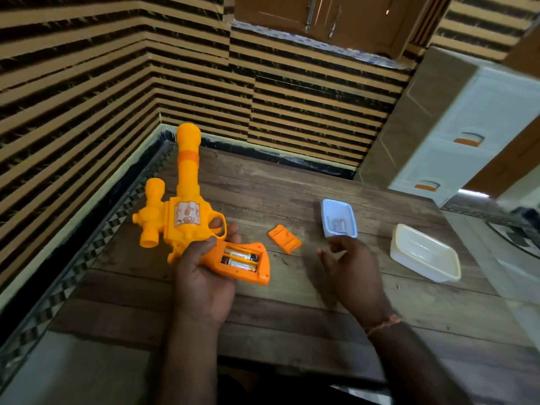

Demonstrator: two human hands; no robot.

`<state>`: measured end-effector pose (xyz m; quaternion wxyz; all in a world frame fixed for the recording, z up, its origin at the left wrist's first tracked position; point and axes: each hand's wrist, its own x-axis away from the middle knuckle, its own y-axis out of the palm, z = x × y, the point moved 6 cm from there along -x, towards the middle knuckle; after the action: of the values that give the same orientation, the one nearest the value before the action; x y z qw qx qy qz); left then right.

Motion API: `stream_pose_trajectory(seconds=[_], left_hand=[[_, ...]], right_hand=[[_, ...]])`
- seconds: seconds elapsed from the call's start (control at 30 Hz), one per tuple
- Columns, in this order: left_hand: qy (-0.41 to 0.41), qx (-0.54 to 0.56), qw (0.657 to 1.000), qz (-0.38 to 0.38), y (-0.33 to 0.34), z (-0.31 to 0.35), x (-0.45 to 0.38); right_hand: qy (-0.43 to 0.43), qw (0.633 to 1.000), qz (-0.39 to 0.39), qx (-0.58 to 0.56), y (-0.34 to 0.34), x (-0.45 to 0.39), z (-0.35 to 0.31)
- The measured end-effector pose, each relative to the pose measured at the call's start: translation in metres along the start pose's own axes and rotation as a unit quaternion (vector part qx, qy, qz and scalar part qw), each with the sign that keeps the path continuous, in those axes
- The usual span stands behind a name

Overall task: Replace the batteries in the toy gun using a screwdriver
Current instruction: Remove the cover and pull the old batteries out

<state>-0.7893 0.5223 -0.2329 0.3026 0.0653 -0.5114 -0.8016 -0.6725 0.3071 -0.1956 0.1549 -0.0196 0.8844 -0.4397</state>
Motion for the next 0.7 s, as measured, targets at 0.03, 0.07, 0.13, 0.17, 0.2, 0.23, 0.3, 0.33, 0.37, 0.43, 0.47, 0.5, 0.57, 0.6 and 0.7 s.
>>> stream_pose_trajectory(seconds=[0.03,0.07,0.13,0.17,0.2,0.23,0.3,0.33,0.37,0.43,0.47,0.5,0.57,0.6,0.7], left_hand=[[0.006,-0.004,1.000,0.011,0.001,0.000,0.001],[0.013,-0.007,1.000,0.014,0.001,0.001,0.001],[0.018,-0.026,0.999,0.012,0.004,0.001,0.005],[0.016,-0.040,0.999,0.008,0.005,0.002,0.006],[0.009,-0.061,0.998,0.002,0.008,0.000,0.010],[-0.001,-0.080,0.997,-0.006,0.011,0.000,0.014],[-0.017,-0.109,0.994,-0.026,0.017,-0.002,0.024],[-0.027,-0.119,0.992,-0.036,0.019,-0.004,0.029],[-0.029,-0.127,0.990,-0.044,0.023,-0.005,0.035],[-0.032,-0.132,0.989,-0.058,0.024,-0.008,0.044],[-0.036,-0.133,0.989,-0.062,0.024,-0.011,0.048],[-0.040,-0.134,0.989,-0.057,0.024,-0.012,0.052],[-0.052,-0.125,0.990,-0.042,0.021,-0.015,0.062],[-0.057,-0.122,0.990,-0.039,0.020,-0.015,0.067],[-0.071,-0.120,0.990,-0.023,0.011,-0.019,0.077]], right_hand=[[-0.007,1.000,-0.002,0.011,-0.010,0.007,0.008],[-0.014,0.999,-0.009,0.036,-0.016,0.014,0.017],[-0.034,0.989,-0.025,0.143,-0.033,0.031,0.031],[-0.042,0.978,-0.037,0.201,-0.035,0.039,0.037],[-0.043,0.966,-0.054,0.249,-0.039,0.046,0.041],[-0.040,0.956,-0.076,0.281,-0.041,0.053,0.044],[-0.043,0.948,-0.101,0.299,-0.041,0.063,0.047],[-0.042,0.947,-0.109,0.300,-0.040,0.065,0.047],[-0.037,0.947,-0.109,0.299,-0.041,0.068,0.044],[-0.026,0.953,-0.095,0.287,-0.046,0.071,0.038],[-0.026,0.964,-0.075,0.254,-0.050,0.073,0.033],[-0.025,0.982,-0.046,0.183,-0.056,0.076,0.027],[0.000,1.000,0.002,-0.011,-0.066,0.082,0.019],[0.016,0.994,0.017,-0.104,-0.070,0.084,0.014],[0.033,0.952,0.007,-0.304,-0.075,0.089,-0.012]])
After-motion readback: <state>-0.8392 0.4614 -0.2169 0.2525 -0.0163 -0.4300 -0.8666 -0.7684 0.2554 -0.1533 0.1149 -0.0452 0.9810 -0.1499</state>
